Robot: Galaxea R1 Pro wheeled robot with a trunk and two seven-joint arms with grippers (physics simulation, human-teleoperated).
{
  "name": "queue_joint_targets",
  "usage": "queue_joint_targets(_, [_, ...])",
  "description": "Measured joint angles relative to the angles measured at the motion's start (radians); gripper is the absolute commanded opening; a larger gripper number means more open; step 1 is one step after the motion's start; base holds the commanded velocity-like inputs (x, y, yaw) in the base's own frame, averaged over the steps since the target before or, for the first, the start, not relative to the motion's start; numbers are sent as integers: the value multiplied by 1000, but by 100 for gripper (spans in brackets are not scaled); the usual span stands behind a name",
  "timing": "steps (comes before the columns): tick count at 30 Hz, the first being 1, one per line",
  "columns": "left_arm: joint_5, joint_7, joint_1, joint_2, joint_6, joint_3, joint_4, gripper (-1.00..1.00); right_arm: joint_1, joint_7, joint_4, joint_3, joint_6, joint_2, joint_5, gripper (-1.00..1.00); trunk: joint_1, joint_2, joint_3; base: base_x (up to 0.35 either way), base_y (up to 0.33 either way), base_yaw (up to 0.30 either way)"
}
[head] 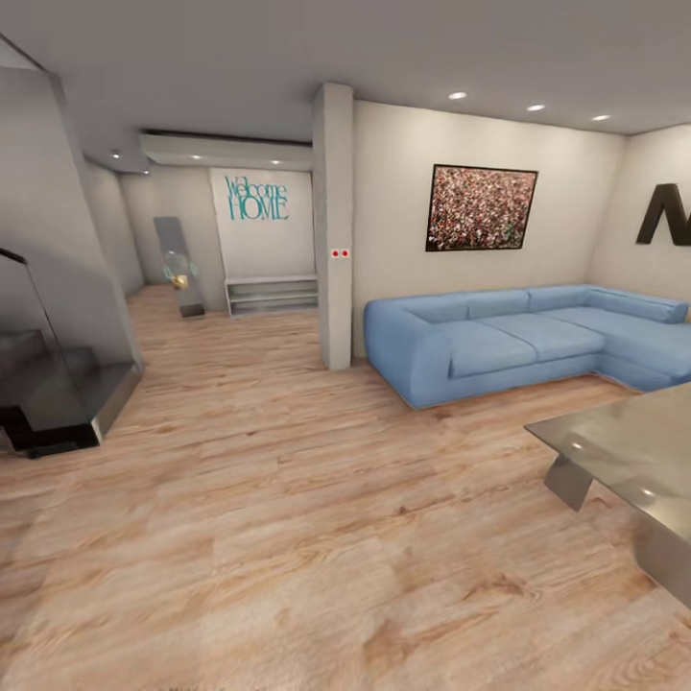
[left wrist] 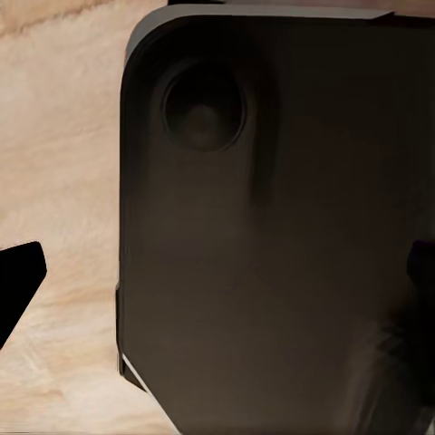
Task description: In the kitchen, take the popcorn bag from the countertop, put it into the microwave, and heat it until the popcorn is cooked so the cooked popcorn ends up inside the bag.
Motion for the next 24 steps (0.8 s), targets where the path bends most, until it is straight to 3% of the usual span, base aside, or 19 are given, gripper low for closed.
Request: queue_joint_targets(24, [7,0,0,-1,0,0,0,100,0,0,0,0,0,1,0,100,0,0,0,0,0,269])
